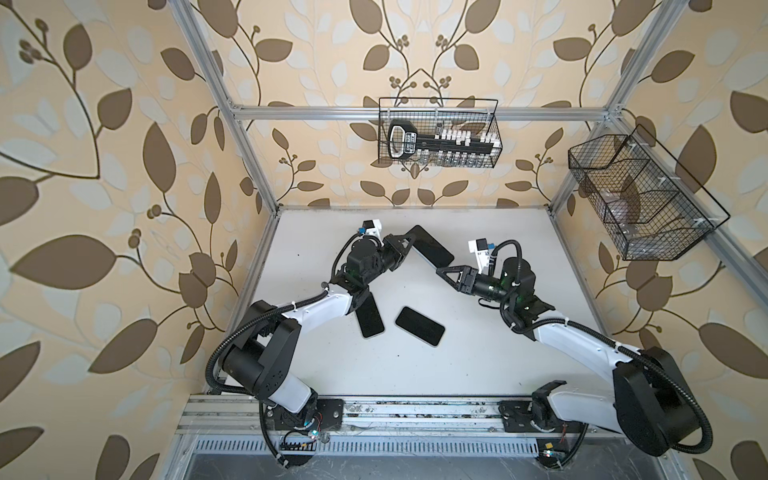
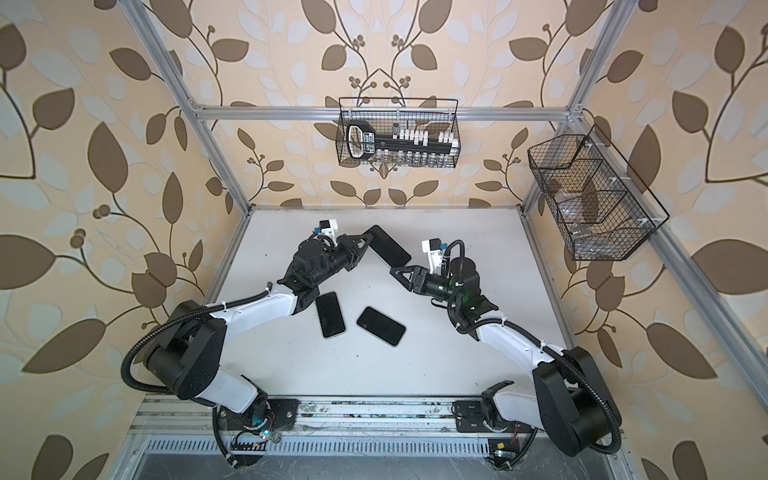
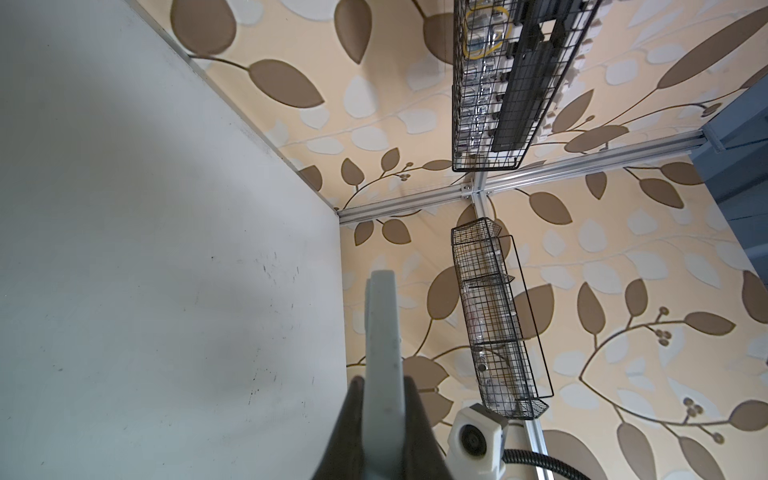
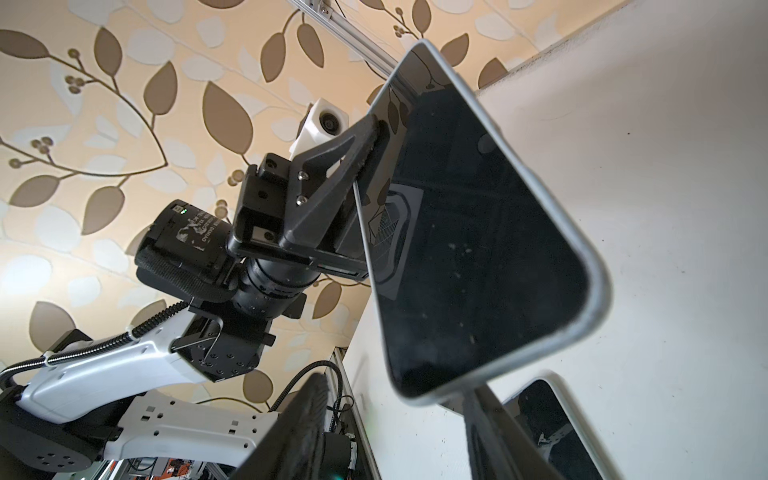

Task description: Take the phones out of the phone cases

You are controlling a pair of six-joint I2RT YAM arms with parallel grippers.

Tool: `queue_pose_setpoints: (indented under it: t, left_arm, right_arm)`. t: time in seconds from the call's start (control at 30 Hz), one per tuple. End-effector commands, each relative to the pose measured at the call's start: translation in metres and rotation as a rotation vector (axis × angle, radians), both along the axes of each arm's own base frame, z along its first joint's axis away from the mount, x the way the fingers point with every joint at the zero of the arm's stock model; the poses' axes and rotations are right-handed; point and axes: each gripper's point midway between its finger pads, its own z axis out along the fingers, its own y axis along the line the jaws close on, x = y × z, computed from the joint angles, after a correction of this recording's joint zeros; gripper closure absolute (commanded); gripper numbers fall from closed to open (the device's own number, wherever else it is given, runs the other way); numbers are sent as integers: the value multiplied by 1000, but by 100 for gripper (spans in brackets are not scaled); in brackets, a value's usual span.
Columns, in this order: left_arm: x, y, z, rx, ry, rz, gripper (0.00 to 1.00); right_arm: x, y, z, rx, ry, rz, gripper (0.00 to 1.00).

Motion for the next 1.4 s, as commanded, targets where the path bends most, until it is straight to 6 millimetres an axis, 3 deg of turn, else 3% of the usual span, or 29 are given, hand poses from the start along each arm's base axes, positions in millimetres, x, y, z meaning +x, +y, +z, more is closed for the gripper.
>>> queue_pose_setpoints:
  t: [0.0, 0.53, 1.37]
  left_arm:
    - [-6, 0, 46, -104, -126, 5, 100]
    - [-4, -5, 43, -139, -125, -10, 100]
    - [-4, 0, 44, -134, -143, 17, 100]
  right_arm:
    - [7, 4, 14, 60, -32, -16, 50]
    - [16, 11, 14, 113, -29, -30, 67]
    - [16, 12, 11, 108, -42, -40, 82]
